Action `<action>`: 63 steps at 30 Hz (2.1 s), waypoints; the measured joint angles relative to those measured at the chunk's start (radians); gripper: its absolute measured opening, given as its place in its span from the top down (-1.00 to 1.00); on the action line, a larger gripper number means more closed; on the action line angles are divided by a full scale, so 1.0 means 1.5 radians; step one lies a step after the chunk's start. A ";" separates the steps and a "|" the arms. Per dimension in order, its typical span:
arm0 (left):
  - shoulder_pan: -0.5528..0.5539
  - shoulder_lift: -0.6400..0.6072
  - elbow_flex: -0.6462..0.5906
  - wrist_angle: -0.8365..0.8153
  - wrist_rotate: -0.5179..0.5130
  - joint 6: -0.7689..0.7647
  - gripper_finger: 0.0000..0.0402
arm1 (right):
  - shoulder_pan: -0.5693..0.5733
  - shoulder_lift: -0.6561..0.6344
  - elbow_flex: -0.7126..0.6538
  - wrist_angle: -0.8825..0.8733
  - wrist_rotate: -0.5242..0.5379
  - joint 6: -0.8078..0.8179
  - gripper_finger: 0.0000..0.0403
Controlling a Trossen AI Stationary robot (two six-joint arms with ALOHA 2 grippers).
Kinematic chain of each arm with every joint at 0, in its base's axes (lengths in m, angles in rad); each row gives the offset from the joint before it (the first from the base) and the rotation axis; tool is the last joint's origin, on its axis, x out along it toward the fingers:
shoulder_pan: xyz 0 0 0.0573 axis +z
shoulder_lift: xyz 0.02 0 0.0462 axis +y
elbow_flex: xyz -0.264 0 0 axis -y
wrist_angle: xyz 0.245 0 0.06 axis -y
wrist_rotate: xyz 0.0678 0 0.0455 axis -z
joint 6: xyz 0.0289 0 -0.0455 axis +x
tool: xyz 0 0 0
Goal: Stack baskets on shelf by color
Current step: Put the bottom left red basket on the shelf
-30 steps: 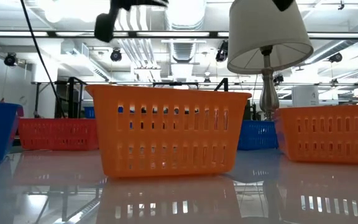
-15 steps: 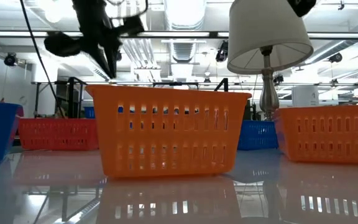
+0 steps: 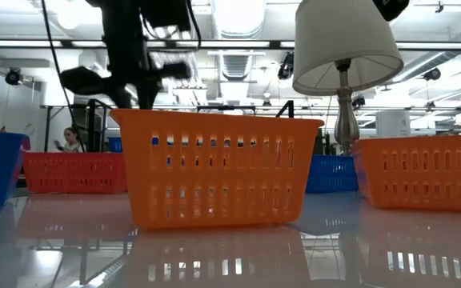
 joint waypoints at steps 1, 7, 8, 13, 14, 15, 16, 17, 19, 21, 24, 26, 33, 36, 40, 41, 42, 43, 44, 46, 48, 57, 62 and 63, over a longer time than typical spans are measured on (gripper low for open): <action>0.002 0.013 0.000 -0.003 -0.005 -0.001 0.60 | 0.000 0.000 0.000 0.000 0.000 0.000 0.96; 0.007 0.080 0.000 0.008 -0.006 -0.001 0.34 | 0.000 0.000 0.000 -0.002 -0.008 0.000 0.96; 0.007 0.089 0.000 0.008 -0.006 -0.001 0.32 | 0.000 0.000 0.000 -0.002 -0.011 0.000 0.96; 0.007 0.116 0.000 0.010 0.009 0.002 0.33 | 0.000 0.000 0.000 -0.003 -0.013 0.000 0.96; 0.007 0.118 0.000 0.011 0.010 0.005 0.36 | 0.000 0.000 0.000 -0.003 -0.013 0.000 0.96; 0.007 0.119 0.000 0.013 0.011 0.006 0.40 | 0.000 0.000 0.000 -0.003 -0.013 0.000 0.96; 0.007 0.120 0.000 0.013 0.012 0.008 0.45 | 0.000 0.000 0.000 -0.003 -0.013 0.000 0.96; 0.007 0.120 0.000 0.013 0.014 0.011 0.52 | 0.000 0.000 0.000 -0.003 -0.013 0.000 0.96; 0.007 0.120 0.000 0.014 0.018 0.011 0.67 | 0.000 0.000 0.000 -0.003 -0.013 0.000 0.96; 0.007 0.119 0.000 0.013 0.025 0.011 0.84 | 0.000 0.000 0.000 -0.005 -0.013 0.000 0.96; 0.005 0.109 0.000 0.012 0.066 0.015 0.96 | 0.000 0.000 0.000 -0.005 -0.013 0.000 0.96; -0.006 0.098 0.015 0.001 0.099 0.026 0.96 | 0.000 0.000 0.000 -0.005 -0.013 0.000 0.96; -0.091 0.035 0.132 -0.044 0.114 0.139 0.99 | 0.000 0.000 0.000 -0.006 -0.013 -0.012 0.96; -0.127 0.023 0.215 -0.050 0.111 0.209 0.99 | 0.000 0.000 0.000 -0.006 -0.013 -0.017 0.96; -0.153 0.033 0.320 -0.055 0.091 0.344 1.00 | 0.000 0.000 0.000 -0.006 -0.011 -0.017 0.96; -0.154 0.039 0.342 -0.053 0.082 0.393 1.00 | 0.000 0.000 0.000 -0.005 -0.010 -0.015 0.96; -0.154 0.048 0.362 -0.053 0.066 0.445 1.00 | 0.000 0.000 0.000 -0.005 -0.010 -0.013 0.96; -0.152 0.059 0.379 -0.055 0.044 0.503 1.00 | 0.000 0.000 0.000 -0.005 -0.010 -0.011 0.96; -0.149 0.068 0.390 -0.055 0.021 0.565 1.00 | 0.000 0.000 0.000 -0.005 -0.007 -0.007 0.96; -0.136 0.086 0.404 -0.058 -0.032 0.680 1.00 | 0.000 0.002 0.000 -0.005 0.006 0.001 0.96; -0.113 0.094 0.405 -0.060 -0.079 0.783 1.00 | 0.000 0.003 0.000 -0.005 0.013 0.015 0.96; 0.056 0.107 0.344 -0.046 -0.076 1.097 1.00 | 0.000 0.011 0.000 -0.004 0.052 0.072 0.96; 0.141 0.108 0.286 0.004 -0.027 1.181 1.00 | 0.000 0.026 0.000 -0.004 0.069 0.103 0.96; 0.153 0.108 0.275 0.012 -0.022 1.198 1.00 | 0.000 0.030 0.000 -0.004 0.075 0.109 0.96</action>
